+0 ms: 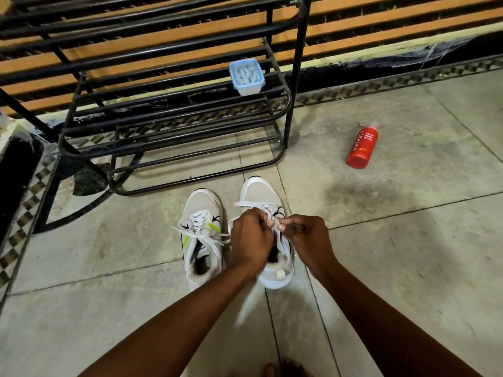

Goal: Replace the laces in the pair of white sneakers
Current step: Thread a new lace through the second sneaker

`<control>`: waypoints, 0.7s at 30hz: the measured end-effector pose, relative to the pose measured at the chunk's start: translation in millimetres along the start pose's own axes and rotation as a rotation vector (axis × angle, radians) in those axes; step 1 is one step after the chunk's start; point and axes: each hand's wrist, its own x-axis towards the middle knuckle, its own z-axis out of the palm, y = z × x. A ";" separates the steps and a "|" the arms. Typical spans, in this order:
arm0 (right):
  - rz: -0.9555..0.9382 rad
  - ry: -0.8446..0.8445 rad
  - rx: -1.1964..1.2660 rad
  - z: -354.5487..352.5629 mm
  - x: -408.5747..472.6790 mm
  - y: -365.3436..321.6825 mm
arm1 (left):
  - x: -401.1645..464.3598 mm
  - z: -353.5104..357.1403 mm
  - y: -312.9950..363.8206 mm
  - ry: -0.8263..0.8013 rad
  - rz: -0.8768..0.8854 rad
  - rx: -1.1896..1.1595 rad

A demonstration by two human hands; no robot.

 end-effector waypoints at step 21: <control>0.039 -0.031 -0.011 -0.8 1.9 5.3 | 13.6 0.2 -13.4 -0.102 -0.179 -0.358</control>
